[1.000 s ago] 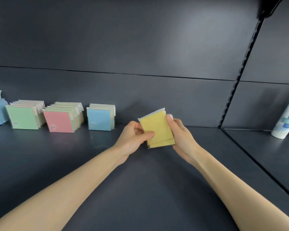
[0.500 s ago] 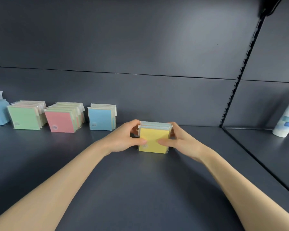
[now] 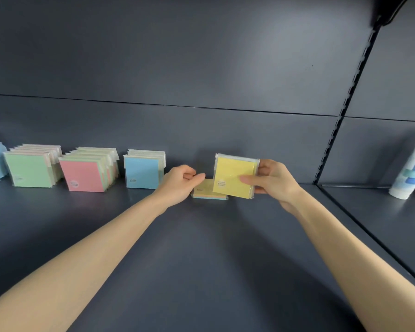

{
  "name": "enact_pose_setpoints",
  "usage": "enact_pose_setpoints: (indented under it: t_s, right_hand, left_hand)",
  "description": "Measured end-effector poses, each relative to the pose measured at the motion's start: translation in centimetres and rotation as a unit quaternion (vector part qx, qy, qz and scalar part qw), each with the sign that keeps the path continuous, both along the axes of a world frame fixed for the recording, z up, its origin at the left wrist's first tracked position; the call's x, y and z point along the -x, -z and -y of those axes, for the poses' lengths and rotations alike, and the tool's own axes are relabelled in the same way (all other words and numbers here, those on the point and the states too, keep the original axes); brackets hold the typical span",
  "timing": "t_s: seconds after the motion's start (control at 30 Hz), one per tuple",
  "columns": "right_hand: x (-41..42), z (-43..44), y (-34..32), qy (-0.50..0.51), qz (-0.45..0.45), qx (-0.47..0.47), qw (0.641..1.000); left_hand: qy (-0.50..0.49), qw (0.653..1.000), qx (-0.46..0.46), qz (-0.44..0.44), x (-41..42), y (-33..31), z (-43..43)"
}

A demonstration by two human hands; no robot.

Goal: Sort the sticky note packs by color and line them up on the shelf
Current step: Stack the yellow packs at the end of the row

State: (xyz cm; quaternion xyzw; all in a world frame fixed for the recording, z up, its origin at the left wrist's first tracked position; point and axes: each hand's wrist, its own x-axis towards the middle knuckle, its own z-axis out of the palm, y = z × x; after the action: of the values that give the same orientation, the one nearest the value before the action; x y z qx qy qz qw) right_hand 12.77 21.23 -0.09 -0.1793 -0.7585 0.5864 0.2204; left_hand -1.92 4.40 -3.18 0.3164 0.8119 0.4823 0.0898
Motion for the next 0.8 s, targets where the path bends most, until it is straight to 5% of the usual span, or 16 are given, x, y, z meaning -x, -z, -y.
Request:
enact_pose_setpoints:
  t_s: [0.23,0.53,0.8]
  right_hand:
    - [0.8,-1.8,1.1,0.016,0.028,0.017,0.999]
    - [0.8,-2.3,1.7,-0.017,0.02,0.036,0.999]
    - [1.3,-0.5,2.4,-0.061,0.027,0.017,0.998]
  left_hand:
    - [0.018,0.992,0.121,-0.012,1.5,0.8,-1.4]
    - [0.036,0.995,-0.069,0.061,1.0,0.3,-1.5]
    - [0.106,0.984,-0.086,0.113,1.5,-1.2,1.3]
